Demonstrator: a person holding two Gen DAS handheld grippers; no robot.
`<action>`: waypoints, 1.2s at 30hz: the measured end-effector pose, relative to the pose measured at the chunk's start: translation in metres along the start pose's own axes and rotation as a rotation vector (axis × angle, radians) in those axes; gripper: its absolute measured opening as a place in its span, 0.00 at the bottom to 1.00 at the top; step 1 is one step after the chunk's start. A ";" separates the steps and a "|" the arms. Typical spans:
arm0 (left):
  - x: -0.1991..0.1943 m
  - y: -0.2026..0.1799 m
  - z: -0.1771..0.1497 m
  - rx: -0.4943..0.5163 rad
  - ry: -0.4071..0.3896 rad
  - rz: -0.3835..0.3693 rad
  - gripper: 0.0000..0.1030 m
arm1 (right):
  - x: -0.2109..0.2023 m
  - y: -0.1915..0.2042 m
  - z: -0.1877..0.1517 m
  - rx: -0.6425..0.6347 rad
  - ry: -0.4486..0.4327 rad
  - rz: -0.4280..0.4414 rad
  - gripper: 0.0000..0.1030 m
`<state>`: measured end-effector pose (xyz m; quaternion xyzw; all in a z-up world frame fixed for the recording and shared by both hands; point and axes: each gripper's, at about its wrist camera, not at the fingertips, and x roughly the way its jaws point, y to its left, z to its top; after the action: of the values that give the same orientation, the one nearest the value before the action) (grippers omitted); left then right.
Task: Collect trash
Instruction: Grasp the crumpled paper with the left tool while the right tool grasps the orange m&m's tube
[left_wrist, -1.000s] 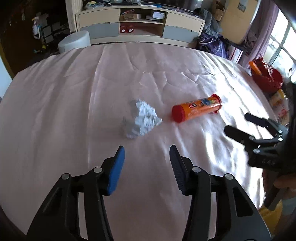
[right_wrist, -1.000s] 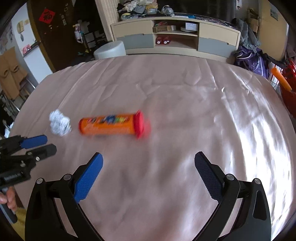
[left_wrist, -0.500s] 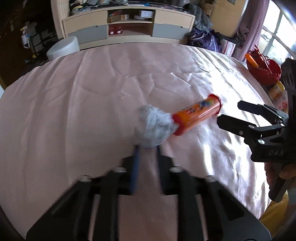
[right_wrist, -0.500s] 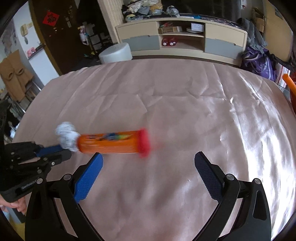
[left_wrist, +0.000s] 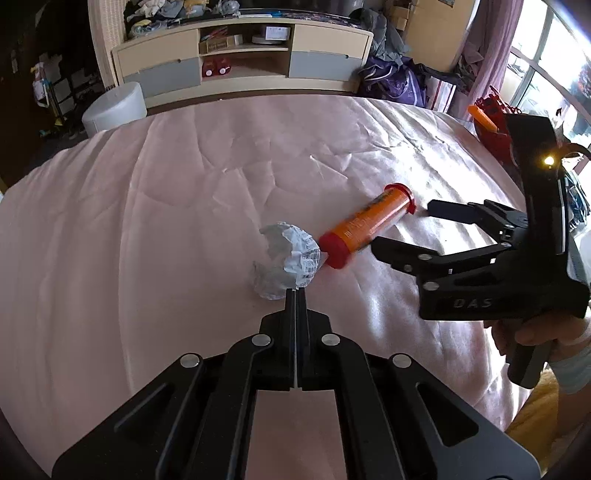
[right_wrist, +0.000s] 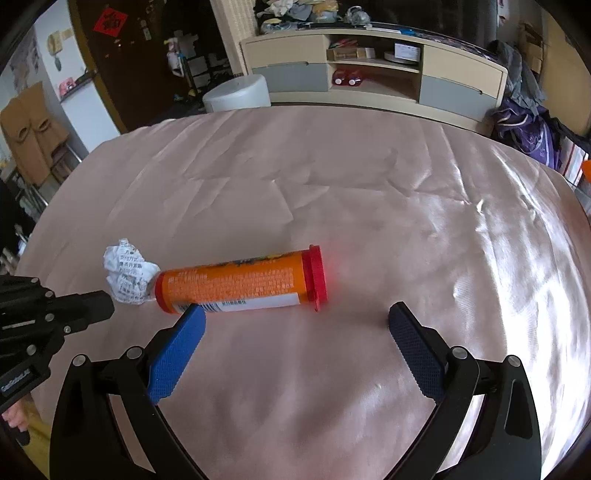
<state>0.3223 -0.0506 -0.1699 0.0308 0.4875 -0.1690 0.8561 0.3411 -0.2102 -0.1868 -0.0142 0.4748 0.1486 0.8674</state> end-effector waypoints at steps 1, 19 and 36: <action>0.001 0.001 0.001 -0.005 0.004 0.000 0.21 | 0.002 0.001 0.002 -0.010 -0.003 -0.008 0.97; 0.028 -0.001 0.019 0.007 -0.002 0.018 0.24 | 0.006 -0.017 0.027 0.016 -0.009 0.069 0.97; -0.003 0.058 0.027 -0.012 -0.055 0.064 0.21 | 0.021 0.027 0.041 0.290 0.030 0.145 0.92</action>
<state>0.3615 -0.0012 -0.1594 0.0367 0.4635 -0.1395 0.8743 0.3778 -0.1724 -0.1780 0.1431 0.5039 0.1403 0.8402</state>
